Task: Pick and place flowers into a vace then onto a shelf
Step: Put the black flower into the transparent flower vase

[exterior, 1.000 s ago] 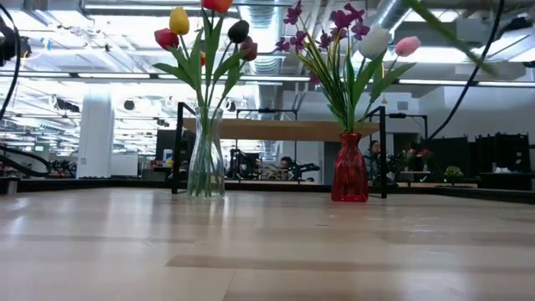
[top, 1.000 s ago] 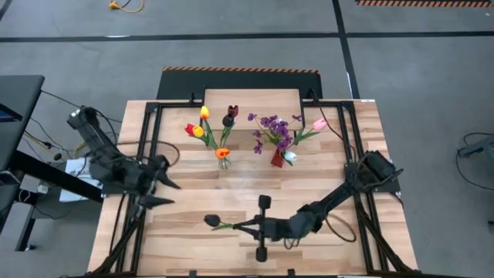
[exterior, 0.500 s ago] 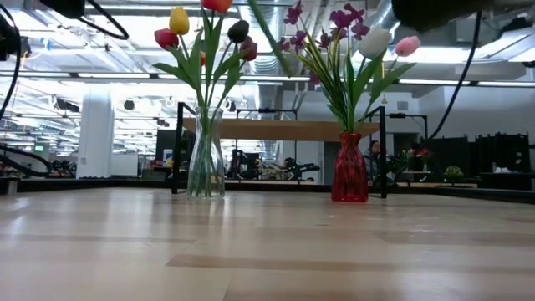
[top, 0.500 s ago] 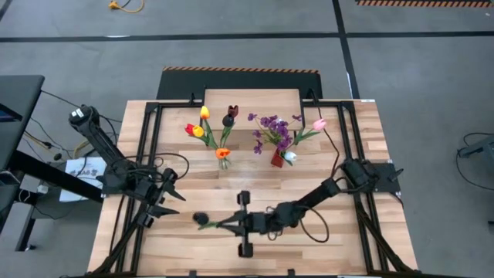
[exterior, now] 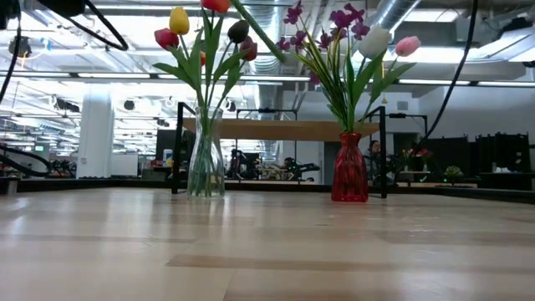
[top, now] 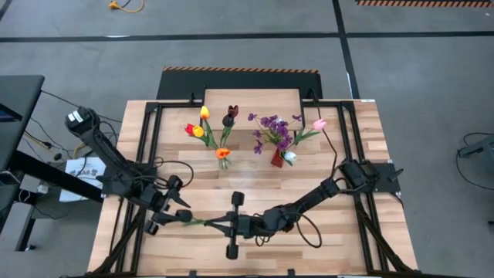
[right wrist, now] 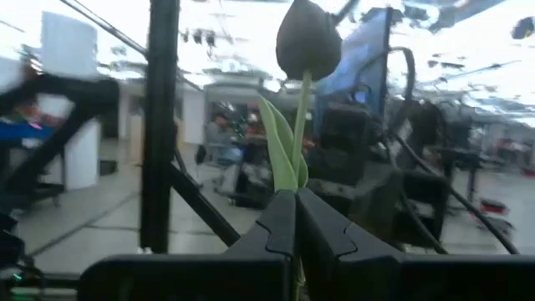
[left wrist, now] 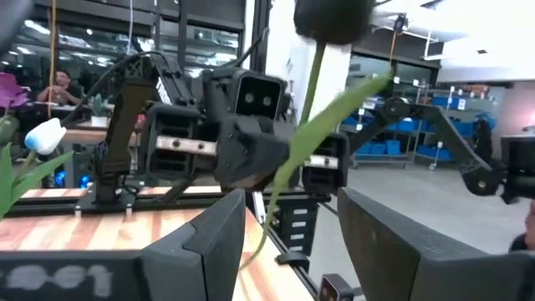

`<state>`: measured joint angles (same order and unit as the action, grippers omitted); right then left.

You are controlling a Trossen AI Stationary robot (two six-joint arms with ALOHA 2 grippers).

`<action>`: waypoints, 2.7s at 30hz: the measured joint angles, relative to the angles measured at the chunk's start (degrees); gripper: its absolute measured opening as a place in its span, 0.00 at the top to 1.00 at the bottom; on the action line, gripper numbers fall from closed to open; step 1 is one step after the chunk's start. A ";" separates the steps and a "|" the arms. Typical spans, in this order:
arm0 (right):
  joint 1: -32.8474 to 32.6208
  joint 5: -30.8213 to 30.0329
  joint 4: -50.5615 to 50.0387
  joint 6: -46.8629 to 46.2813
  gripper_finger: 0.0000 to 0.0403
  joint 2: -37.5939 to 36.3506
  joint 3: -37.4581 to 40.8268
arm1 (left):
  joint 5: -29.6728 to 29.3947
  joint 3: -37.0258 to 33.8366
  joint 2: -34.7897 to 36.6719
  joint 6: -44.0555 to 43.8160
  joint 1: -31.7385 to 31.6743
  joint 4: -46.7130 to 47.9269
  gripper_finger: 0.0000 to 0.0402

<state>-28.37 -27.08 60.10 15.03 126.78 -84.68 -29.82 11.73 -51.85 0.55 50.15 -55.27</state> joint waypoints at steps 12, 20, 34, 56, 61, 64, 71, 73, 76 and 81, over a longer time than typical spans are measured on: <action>0.43 -1.59 -2.04 -0.04 1.00 0.07 0.04 | -2.11 6.52 -13.94 1.34 -4.09 -5.79 0.54; 0.38 -4.56 -3.13 -0.04 1.00 0.07 0.04 | -0.48 10.06 -15.37 4.07 -4.13 -5.62 0.54; 0.40 -4.52 -3.13 -0.07 1.00 0.07 0.07 | -2.46 10.38 -15.39 3.40 -4.13 -4.26 0.61; -0.09 -4.30 -12.30 -5.39 0.59 0.04 0.13 | -15.22 19.08 -6.23 3.33 0.64 26.49 1.00; 0.01 -4.30 -18.18 -8.89 0.47 -0.11 0.13 | -23.11 33.10 -5.21 -3.52 1.97 56.33 1.00; -0.01 -4.28 -21.34 -11.85 0.44 -0.12 0.12 | -24.51 41.27 -5.67 -10.88 2.47 72.95 1.00; -0.16 -3.44 -30.08 -16.02 0.44 -0.13 0.13 | -21.52 57.27 -5.90 -28.58 1.74 102.28 1.00; -0.10 -1.70 -32.01 -17.78 0.46 -0.13 0.13 | -21.48 61.02 -5.89 -29.95 0.68 106.71 1.00; 0.17 2.49 -33.75 -19.75 0.47 -0.13 0.13 | -21.37 65.75 -5.95 -29.29 -1.84 109.69 1.00; 1.04 10.04 -36.79 -23.24 0.49 -0.13 0.13 | -19.69 73.53 -7.91 -24.17 -8.02 113.12 1.00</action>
<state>-27.33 -17.03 23.31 -8.21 126.65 -84.55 -49.52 85.25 -59.77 -23.62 42.13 57.85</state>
